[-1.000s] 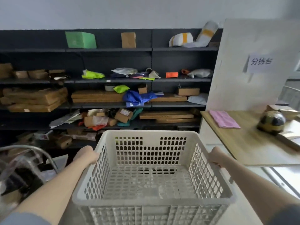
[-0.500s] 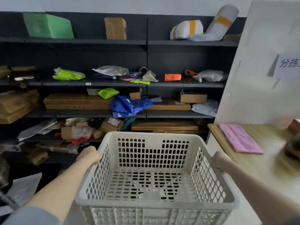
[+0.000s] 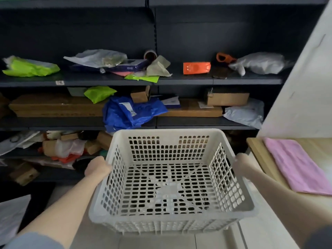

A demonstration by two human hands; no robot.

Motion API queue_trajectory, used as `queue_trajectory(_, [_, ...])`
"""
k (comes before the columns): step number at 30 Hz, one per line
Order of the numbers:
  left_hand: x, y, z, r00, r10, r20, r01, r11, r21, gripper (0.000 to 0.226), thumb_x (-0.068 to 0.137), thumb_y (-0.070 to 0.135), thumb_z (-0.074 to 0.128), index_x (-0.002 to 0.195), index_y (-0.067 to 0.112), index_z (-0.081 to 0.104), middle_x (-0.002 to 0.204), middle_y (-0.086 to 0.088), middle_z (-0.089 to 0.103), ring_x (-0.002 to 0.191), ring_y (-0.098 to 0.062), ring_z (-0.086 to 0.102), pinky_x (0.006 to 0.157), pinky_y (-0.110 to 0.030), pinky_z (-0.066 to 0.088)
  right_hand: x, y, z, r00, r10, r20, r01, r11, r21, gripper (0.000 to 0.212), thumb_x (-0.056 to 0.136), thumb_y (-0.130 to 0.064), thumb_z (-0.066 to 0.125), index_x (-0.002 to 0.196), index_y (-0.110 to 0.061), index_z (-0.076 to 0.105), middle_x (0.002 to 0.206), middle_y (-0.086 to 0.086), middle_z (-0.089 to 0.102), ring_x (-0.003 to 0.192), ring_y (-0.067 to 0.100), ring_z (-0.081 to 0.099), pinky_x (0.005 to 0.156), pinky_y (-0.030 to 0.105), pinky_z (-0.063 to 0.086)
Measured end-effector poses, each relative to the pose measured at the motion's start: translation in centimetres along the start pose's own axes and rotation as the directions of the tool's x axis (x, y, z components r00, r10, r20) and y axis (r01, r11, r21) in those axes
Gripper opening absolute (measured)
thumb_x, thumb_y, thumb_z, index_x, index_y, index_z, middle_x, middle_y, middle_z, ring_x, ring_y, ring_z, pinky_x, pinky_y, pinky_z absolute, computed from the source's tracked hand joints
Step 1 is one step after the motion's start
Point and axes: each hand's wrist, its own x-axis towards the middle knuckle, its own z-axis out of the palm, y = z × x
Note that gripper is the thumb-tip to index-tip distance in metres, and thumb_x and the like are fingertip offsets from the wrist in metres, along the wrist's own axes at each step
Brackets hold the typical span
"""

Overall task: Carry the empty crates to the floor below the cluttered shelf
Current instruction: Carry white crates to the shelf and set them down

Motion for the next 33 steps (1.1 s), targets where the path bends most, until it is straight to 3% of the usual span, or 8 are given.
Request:
queue_trajectory(4, [5.5,3.0,2.7,1.0,-0.019,0.019,0.019,1.0,0.021,0.015,0.087,0.013,0.05,0.095,0.004,0.06,0.092,-0.011,0.06,0.084,-0.03,0.059,0.066,-0.033,0.046,7.4,-1.7,1.4,1.0,0.028,-0.002,-0.028,1.0,0.007,0.029,0.087,-0.002,0.045,0.113,0.005,0.057,0.087,0.013,0.054,0.085,0.031,0.055,0.07,0.032,0.045])
queue_trajectory(8, [9.8,5.0,5.1,0.997,-0.03,0.075,0.028,0.999,0.026,0.014,0.085,0.009,0.05,0.095,0.003,0.058,0.093,-0.014,0.061,0.085,-0.031,0.061,0.064,-0.032,0.046,12.5,-2.3,3.8,0.998,0.062,0.005,-0.062,0.997,-0.034,0.033,0.088,-0.005,0.045,0.12,0.0,0.053,0.098,0.018,0.06,0.094,0.038,0.059,0.08,0.044,0.052])
queue_trajectory(15, [16.4,7.5,8.8,0.988,-0.021,0.15,0.01,0.998,0.068,0.019,0.087,0.008,0.05,0.102,0.002,0.059,0.104,-0.017,0.063,0.087,-0.031,0.059,0.067,-0.033,0.046,17.5,-2.4,8.4,0.99,0.135,0.025,-0.134,0.99,-0.045,0.038,0.085,-0.002,0.044,0.122,0.001,0.052,0.1,0.018,0.058,0.095,0.038,0.058,0.076,0.041,0.05])
queue_trajectory(18, [18.0,7.5,10.5,0.984,-0.024,0.176,0.015,0.998,0.054,0.028,0.088,0.007,0.048,0.114,0.004,0.058,0.111,-0.017,0.064,0.091,-0.031,0.061,0.068,-0.034,0.048,18.5,-2.0,10.4,0.989,0.142,0.03,-0.14,0.989,-0.038,0.038,0.088,-0.004,0.042,0.125,-0.002,0.049,0.103,0.019,0.059,0.084,0.034,0.058,0.065,0.034,0.046])
queue_trajectory(23, [19.3,7.6,13.3,0.983,-0.046,0.18,0.031,0.996,0.089,0.021,0.092,0.004,0.048,0.11,0.001,0.057,0.11,-0.018,0.064,0.079,-0.028,0.058,0.052,-0.029,0.042,19.6,-1.5,12.6,0.986,0.168,0.013,-0.168,0.985,-0.047,0.033,0.089,-0.007,0.038,0.119,-0.001,0.052,0.106,0.025,0.062,0.079,0.032,0.056,0.065,0.035,0.047])
queue_trajectory(26, [19.8,7.3,14.3,0.983,-0.058,0.173,0.041,0.994,0.1,0.035,0.092,0.002,0.047,0.126,0.0,0.051,0.121,-0.021,0.061,0.102,-0.037,0.061,0.064,-0.032,0.044,20.2,-1.7,13.1,0.988,0.157,0.007,-0.156,0.986,-0.06,0.031,0.089,-0.004,0.039,0.117,-0.001,0.052,0.112,0.027,0.061,0.088,0.036,0.057,0.067,0.032,0.041])
queue_trajectory(30, [20.4,7.6,14.7,0.98,-0.07,0.187,0.049,0.992,0.114,0.033,0.092,0.004,0.047,0.124,-0.004,0.05,0.123,-0.024,0.059,0.109,-0.04,0.059,0.071,-0.036,0.043,20.9,-2.2,13.0,0.989,0.146,-0.001,-0.146,0.988,-0.057,0.033,0.089,-0.002,0.041,0.12,-0.001,0.05,0.112,0.026,0.062,0.083,0.032,0.053,0.066,0.031,0.038])
queue_trajectory(33, [20.6,7.8,14.7,0.978,-0.057,0.202,0.04,0.995,0.088,0.015,0.091,0.002,0.048,0.105,-0.004,0.052,0.117,-0.024,0.06,0.106,-0.039,0.058,0.068,-0.035,0.04,20.8,-2.2,13.1,0.988,0.156,0.007,-0.156,0.985,-0.071,0.032,0.089,-0.001,0.04,0.12,0.001,0.049,0.113,0.028,0.061,0.086,0.035,0.055,0.065,0.031,0.037])
